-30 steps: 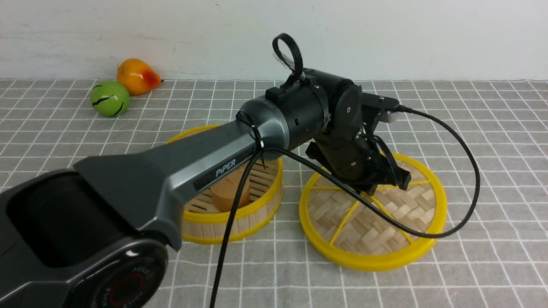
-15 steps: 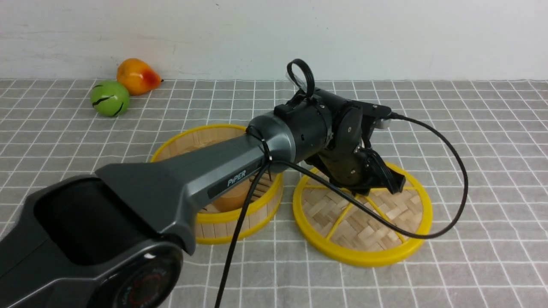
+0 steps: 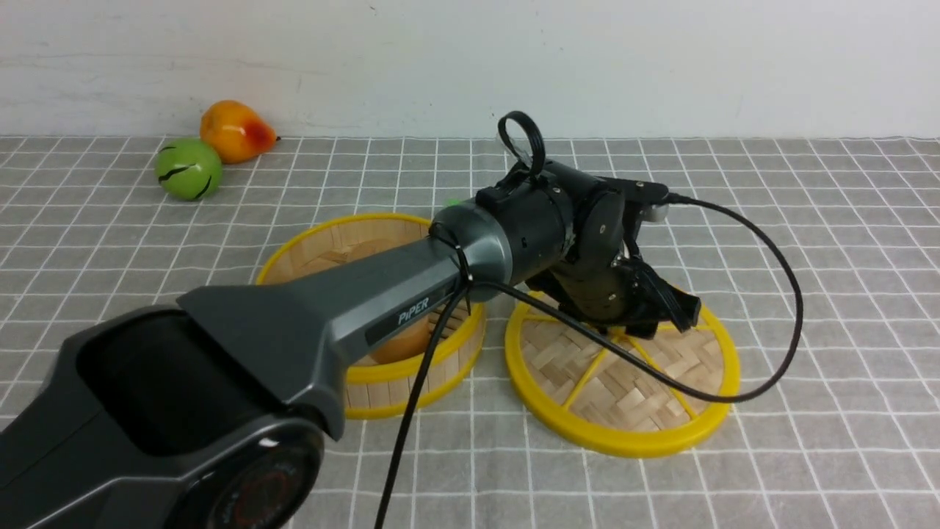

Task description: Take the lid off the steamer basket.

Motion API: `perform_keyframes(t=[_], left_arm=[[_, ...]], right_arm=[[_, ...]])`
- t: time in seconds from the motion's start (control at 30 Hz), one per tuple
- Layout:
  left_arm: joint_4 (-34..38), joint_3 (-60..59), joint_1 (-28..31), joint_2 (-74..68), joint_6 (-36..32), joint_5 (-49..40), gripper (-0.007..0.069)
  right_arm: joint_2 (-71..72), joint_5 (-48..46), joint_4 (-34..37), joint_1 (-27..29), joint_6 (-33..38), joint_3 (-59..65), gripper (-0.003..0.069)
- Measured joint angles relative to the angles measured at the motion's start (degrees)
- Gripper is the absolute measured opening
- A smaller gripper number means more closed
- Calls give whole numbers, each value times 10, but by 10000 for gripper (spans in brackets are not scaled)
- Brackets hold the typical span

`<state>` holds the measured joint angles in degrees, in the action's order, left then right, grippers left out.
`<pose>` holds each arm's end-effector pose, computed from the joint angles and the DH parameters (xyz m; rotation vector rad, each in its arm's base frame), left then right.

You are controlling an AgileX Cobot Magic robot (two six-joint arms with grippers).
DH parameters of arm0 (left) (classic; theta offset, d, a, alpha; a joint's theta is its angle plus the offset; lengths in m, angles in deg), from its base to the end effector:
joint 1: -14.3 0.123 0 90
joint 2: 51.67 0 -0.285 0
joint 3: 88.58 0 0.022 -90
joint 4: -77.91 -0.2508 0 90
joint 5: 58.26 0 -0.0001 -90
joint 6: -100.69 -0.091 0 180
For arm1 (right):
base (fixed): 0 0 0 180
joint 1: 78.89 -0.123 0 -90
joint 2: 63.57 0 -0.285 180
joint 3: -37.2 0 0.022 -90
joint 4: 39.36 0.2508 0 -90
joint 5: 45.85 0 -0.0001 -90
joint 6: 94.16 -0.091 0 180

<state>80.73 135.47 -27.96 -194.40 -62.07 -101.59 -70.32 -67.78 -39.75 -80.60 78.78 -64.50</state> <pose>0.3931 -0.3614 0.2078 0.5213 2.4914 -0.4857 0.0519 0.0013 0.1734 0.0831 1.8665 0.0990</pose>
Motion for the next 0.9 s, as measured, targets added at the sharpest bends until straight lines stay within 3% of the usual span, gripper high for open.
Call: perform_keyframes(t=[0.07, 0.2, 0.27, 0.3, 0.33, 0.43, 0.5, 0.63, 0.77, 0.9], left_arm=[[-8, 14, 0, 20, 2, -25, 489], [-44, 25, 0, 91, 2, -57, 471], [-86, 27, 0, 155, 2, -80, 371], [-90, 27, 0, 155, 2, -82, 371], [-124, 28, 0, 199, 2, -98, 269], [-205, 30, 0, 305, 2, -126, 58], [-233, 32, 0, 345, 2, -134, 3], [-307, -9, 0, 516, 2, -165, -13], [-324, -104, 0, 650, 15, -161, -13], [-337, -315, 0, 843, 73, -107, -13]], right_arm=[[0, 0, 0, 0, 0, 0, 241], [0, 0, 0, 0, 0, 0, 241], [0, 0, 0, 0, 0, 0, 241], [0, 0, 0, 0, 0, 0, 241], [0, 0, 0, 0, 0, 0, 241], [0, 0, 0, 0, 0, 0, 241], [0, 0, 0, 0, 0, 0, 241], [0, 0, 0, 0, 0, 0, 241], [0, 0, 0, 0, 0, 0, 241], [0, 0, 0, 0, 0, 0, 241]])
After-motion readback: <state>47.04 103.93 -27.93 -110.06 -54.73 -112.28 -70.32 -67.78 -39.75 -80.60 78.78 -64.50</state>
